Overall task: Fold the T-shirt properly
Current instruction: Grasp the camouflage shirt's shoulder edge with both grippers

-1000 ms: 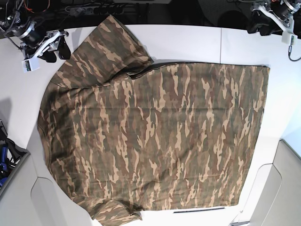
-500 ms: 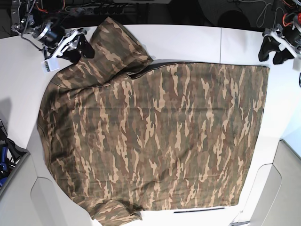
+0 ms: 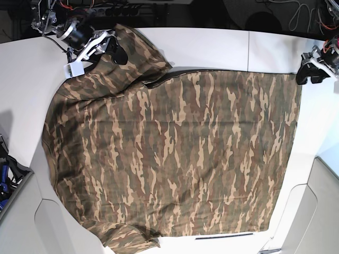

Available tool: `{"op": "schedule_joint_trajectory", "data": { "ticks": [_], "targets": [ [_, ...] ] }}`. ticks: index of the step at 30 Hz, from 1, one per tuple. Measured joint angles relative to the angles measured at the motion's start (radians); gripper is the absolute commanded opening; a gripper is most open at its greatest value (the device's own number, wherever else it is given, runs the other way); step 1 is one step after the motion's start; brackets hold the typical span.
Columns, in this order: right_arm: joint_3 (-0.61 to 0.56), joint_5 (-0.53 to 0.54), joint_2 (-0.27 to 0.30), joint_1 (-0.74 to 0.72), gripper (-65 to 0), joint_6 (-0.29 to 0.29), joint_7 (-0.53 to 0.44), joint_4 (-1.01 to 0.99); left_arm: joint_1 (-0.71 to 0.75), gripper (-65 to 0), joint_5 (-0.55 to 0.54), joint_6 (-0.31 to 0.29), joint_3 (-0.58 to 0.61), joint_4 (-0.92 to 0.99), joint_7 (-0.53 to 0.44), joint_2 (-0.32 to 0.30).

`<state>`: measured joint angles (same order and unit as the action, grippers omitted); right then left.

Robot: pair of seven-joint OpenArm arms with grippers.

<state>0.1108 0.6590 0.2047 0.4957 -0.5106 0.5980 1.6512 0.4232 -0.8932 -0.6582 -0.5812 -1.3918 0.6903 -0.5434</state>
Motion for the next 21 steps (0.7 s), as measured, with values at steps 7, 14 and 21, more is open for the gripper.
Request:
{"op": "schedule_joint_trajectory", "data": {
  "ticks": [7, 14, 21],
  "targets": [
    [0.000, 0.000, 0.000, 0.000, -32.4, -0.001, 0.000, 0.000, -0.036, -19.4, -0.014, -0.001, 0.080, 0.033, -0.024, -0.003],
    [0.000, 0.000, 0.000, 0.000, -35.4, -0.002, 0.000, 0.000, -0.036, -23.0, -0.027, -0.007, 0.149, 0.032, -0.033, -0.006],
    [0.000, -0.013, 0.000, 0.003, -65.0, 0.006, 0.016, -0.005, -0.037, -65.0, -0.018, -0.032, 0.183, 0.032, -0.013, -0.005]
  ]
}}
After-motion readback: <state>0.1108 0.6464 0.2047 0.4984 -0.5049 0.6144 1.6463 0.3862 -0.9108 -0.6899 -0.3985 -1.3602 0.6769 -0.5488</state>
